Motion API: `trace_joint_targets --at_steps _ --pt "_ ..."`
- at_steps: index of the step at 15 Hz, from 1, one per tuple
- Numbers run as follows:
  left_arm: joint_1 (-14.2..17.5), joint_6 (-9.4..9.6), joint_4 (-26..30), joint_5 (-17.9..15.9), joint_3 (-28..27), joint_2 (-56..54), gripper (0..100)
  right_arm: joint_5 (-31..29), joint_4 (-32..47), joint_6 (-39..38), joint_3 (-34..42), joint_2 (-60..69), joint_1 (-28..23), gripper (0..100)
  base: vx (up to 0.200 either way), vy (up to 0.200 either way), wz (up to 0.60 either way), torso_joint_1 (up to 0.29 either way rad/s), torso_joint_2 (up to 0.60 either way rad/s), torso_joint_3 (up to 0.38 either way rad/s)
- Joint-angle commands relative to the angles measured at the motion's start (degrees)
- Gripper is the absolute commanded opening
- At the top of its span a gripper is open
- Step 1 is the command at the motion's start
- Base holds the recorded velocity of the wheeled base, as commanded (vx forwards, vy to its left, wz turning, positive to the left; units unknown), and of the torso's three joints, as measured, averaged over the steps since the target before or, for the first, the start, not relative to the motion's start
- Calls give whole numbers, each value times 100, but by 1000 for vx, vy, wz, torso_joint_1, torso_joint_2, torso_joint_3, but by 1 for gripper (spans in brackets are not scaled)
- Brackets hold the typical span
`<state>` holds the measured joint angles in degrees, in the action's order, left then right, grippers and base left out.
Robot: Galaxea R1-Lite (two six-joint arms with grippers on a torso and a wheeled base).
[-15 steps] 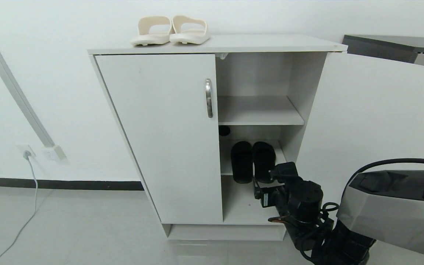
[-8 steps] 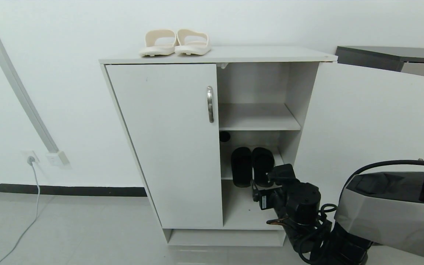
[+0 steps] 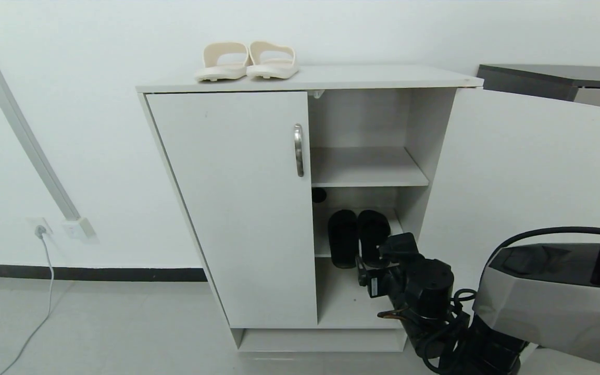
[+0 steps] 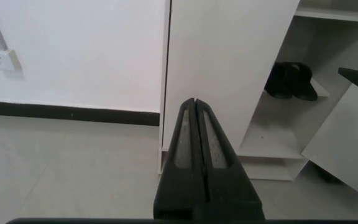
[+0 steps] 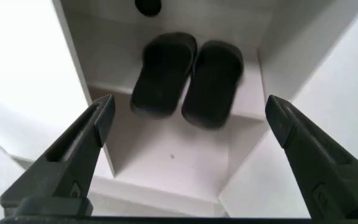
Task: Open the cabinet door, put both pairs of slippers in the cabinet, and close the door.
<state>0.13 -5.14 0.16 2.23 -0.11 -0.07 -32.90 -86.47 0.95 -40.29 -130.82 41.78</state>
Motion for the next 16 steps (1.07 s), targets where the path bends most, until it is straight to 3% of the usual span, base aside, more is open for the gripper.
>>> trace_joint_targets --at_steps 1,16 --pt "-5 -4 2 5 2 7 0 3 -2 2 12 -23 23 100 0 200 0 17 7 -7" --pt "-5 -13 2 5 -7 7 0 3 -10 2 12 -40 59 100 0 200 0 1 0 2"
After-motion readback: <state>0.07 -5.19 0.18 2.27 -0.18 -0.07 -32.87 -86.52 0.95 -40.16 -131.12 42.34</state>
